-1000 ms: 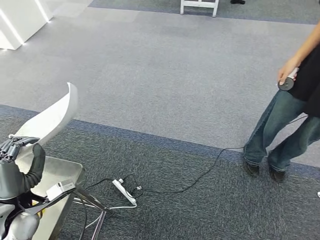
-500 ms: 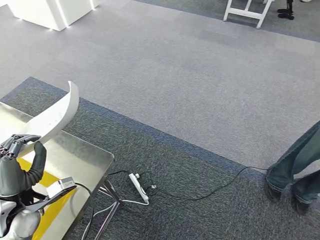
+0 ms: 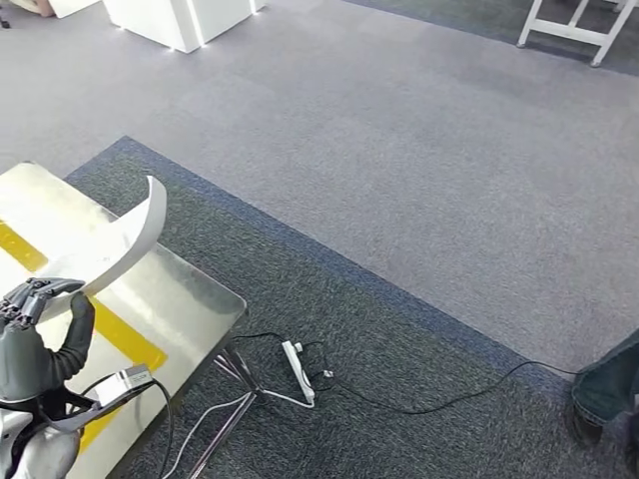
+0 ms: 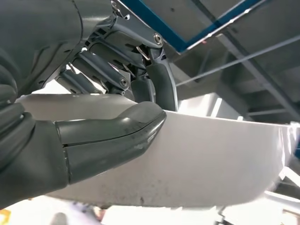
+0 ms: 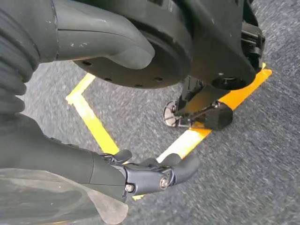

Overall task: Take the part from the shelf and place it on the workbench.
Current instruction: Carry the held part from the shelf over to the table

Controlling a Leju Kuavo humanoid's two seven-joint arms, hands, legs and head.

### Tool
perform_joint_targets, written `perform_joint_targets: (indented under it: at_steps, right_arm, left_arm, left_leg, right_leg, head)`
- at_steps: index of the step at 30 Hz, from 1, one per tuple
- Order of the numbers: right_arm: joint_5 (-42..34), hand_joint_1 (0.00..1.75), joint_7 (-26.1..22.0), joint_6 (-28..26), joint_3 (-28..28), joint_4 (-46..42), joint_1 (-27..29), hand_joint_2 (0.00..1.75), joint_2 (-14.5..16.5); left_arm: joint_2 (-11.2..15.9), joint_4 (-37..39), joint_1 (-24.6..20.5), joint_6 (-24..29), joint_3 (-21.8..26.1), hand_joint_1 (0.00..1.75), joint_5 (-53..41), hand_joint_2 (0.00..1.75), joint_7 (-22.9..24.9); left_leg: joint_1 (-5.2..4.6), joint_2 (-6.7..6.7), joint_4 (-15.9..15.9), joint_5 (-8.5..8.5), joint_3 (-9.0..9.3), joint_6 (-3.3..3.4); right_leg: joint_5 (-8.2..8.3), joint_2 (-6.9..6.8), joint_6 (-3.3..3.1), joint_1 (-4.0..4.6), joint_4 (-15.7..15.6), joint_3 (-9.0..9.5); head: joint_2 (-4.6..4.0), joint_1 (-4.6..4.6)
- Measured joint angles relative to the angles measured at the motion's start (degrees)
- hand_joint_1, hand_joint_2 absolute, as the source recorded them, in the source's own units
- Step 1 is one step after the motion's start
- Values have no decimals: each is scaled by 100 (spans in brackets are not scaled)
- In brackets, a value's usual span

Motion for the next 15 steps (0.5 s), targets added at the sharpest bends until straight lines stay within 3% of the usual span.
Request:
perform_joint_targets:
  at_steps: [2, 3, 4, 5, 7, 8, 10, 11, 13, 15]
  right_arm:
    - [20, 0, -70, 5, 21, 7, 18, 175, 13]
    - [32, 0, -108, 7, 32, 10, 24, 175, 19]
    - [44, 0, -139, 7, 42, 11, 27, 175, 21]
    - [48, 0, -148, 7, 45, 11, 22, 175, 24]
    - [51, 0, -164, 8, 58, 11, 12, 175, 31]
    - [51, 0, -172, 8, 67, 12, 10, 175, 32]
    - [52, 0, -186, 7, 83, 13, 2, 175, 39]
    - [52, 0, -191, 7, 89, 13, -3, 175, 42]
    - [52, 0, -201, 6, 101, 16, -9, 175, 44]
    - [46, 0, -215, 8, 115, 24, -6, 175, 44]
  left_arm:
    - [8, 7, 43, -1, 12, 175, 15, 175, -31]
    - [13, 10, 58, -2, 17, 175, 21, 175, -35]
    - [18, 14, 72, -2, 18, 175, 21, 175, -18]
    - [25, 15, 75, -2, 19, 175, 21, 175, -2]
    - [33, 15, 72, -1, 21, 175, 19, 175, 20]
    - [34, 15, 75, 0, 24, 175, 19, 175, 25]
    - [37, 15, 99, 0, 42, 175, 19, 175, 27]
    - [38, 13, 115, 1, 52, 175, 17, 175, 24]
    - [37, 7, 124, 3, 65, 175, 17, 175, 15]
    - [36, 2, 120, 4, 68, 175, 17, 175, 10]
  left_leg:
    - [0, 331, 863, -366, -392, -66]
    - [0, 519, 1174, -470, -525, -87]
    - [5, 574, 1184, -403, -512, -83]
    - [-4, 669, 764, -199, -295, -61]
    - [-63, 929, 62, 17, 63, 1]
    - [-91, 1008, -90, 26, 130, 30]
    - [-108, 932, -132, 15, 122, 86]
    - [-99, 865, -152, 27, 125, 114]
    - [-59, 739, -193, 58, 139, 176]
    - [-34, 616, -200, 71, 134, 211]
  right_leg:
    - [-9, -328, -86, 10, -31, 30]
    - [-23, -504, -120, 18, -41, 50]
    - [-45, -641, -124, 30, -40, 72]
    - [-63, -712, -117, 36, -40, 99]
    - [-105, -836, -79, 69, -36, 141]
    - [-120, -895, -57, 85, -34, 150]
    - [-144, -1023, -6, 98, -42, 172]
    - [-174, -1006, 27, 93, -29, 173]
    - [-357, -720, 95, 69, 238, 53]
    - [-707, -391, 137, 43, 981, -328]
  head:
    - [0, -46]
    - [0, -69]
    - [0, -70]
    - [0, -72]
    - [-1, -70]
    - [-1, -69]
    - [0, -69]
    - [-1, -67]
    - [-1, -37]
    - [-1, 7]
